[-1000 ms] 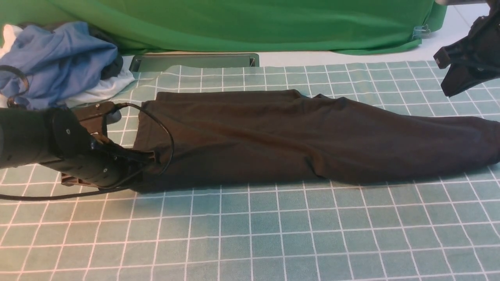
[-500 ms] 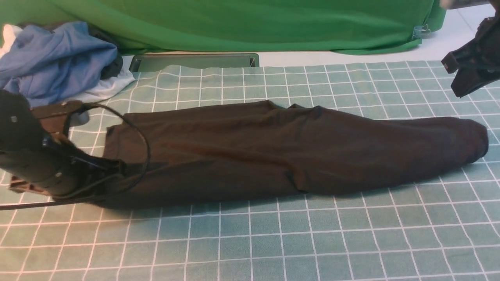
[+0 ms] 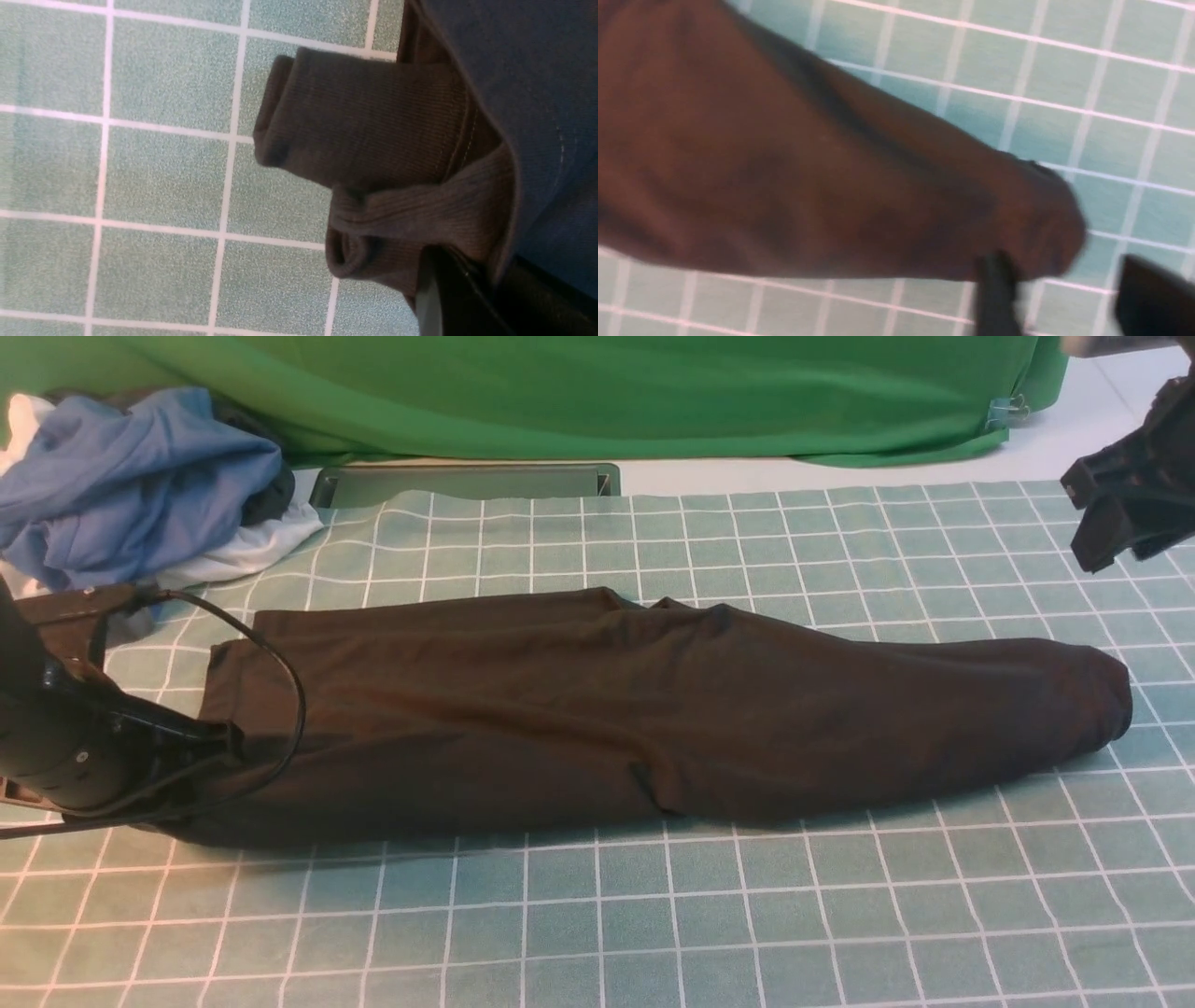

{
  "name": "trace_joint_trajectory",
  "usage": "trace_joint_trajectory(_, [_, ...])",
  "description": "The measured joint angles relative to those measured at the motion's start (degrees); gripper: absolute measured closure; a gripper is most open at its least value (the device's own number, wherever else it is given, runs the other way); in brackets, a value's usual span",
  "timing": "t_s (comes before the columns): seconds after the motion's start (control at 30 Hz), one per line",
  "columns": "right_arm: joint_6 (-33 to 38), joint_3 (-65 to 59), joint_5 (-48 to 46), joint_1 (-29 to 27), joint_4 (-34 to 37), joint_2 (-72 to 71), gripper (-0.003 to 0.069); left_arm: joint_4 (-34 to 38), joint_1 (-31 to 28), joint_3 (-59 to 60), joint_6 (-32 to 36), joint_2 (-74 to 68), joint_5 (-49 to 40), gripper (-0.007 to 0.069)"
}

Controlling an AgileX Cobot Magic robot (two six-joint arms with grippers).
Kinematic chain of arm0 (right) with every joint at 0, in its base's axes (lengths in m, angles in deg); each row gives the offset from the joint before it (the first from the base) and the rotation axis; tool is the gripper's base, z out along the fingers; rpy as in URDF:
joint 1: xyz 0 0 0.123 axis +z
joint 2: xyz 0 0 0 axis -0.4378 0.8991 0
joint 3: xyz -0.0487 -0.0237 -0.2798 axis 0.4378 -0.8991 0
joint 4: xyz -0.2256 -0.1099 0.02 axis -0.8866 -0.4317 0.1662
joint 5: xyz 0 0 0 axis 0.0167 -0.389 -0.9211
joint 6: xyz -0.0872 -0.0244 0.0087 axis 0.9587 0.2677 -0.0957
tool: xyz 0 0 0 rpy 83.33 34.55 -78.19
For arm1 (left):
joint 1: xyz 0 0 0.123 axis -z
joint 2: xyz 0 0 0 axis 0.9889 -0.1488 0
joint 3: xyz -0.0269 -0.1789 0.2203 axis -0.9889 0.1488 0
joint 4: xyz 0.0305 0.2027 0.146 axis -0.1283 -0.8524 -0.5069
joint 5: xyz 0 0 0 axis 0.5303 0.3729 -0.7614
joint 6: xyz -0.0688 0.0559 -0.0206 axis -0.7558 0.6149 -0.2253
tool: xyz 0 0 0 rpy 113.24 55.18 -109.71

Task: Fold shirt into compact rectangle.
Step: 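Pull the folded dark garment lengthwise by its ends to straighten it flat on the table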

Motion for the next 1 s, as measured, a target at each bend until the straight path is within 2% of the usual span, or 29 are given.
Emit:
trace_joint_trajectory(0.03, [-0.7,0.0,-0.1,-0.8,-0.7,0.6,0.0151,0.0,0.0,0.0,0.0,0.0,0.0,0.0594])
trace_joint_trajectory(0.07, [-1.0,0.0,-0.1,-1.1,-1.1,1.1,0.0127,0.0,0.0,0.0,0.0,0.0,0.0,0.0594])
trace_joint_trajectory(0.1, [-1.9,0.0,0.0,-2.9,-1.8,3.1,0.0049,0.1,-0.1,0.0,0.0,0.0,0.0,0.0594])
trace_joint_trajectory(0.17, [-2.9,0.0,0.0,-4.3,-2.0,5.3,0.0021,0.2,-0.1,0.0,0.0,0.0,0.0,0.0594])
trace_joint_trajectory(0.3, [-3.4,0.0,0.0,-5.3,-2.5,9.6,0.0039,0.3,-0.1,0.0,0.0,0.0,0.0,0.0594])
trace_joint_trajectory(0.37, [-3.4,0.0,0.0,-5.3,-2.5,12.2,0.0072,0.5,-0.1,0.0,0.0,0.0,0.0,0.0594])
trace_joint_trajectory(0.53, [-2.8,0.0,0.0,-5.3,1.1,15.6,0.0111,0.8,-0.1,0.0,0.0,0.0,0.0,0.0594])
trace_joint_trajectory(0.57, [-2.3,-0.3,0.0,-5.3,2.6,16.5,0.0138,0.9,-0.1,0.0,0.0,0.0,0.0,0.0594])
trace_joint_trajectory(0.63, [-0.4,-1.7,0.1,-5.2,3.6,17.2,0.0241,1.0,-0.1,0.0,0.0,0.0,0.0,0.0594])
trace_joint_trajectory(0.7, [0.5,-3.4,0.0,-5.2,3.1,17.4,0.0433,1.0,-0.1,0.0,0.0,0.0,0.0,0.0594])
trace_joint_trajectory(0.77, [-0.4,-4.6,-0.1,-5.4,0.4,17.5,0.0561,1.0,-0.1,0.0,0.0,0.0,0.0,0.0594])
trace_joint_trajectory(0.87, [-2.3,-4.8,-0.1,-6.8,-1.1,17.4,0.0607,0.7,-0.4,0.0,-0.7,0.0,-0.5,0.0594])
trace_joint_trajectory(1.0, [-3.0,-5.2,-0.1,-9.1,-1.2,15.7,0.0609,0.3,-1.2,0.0,-1.5,0.0,-1.6,0.0595])
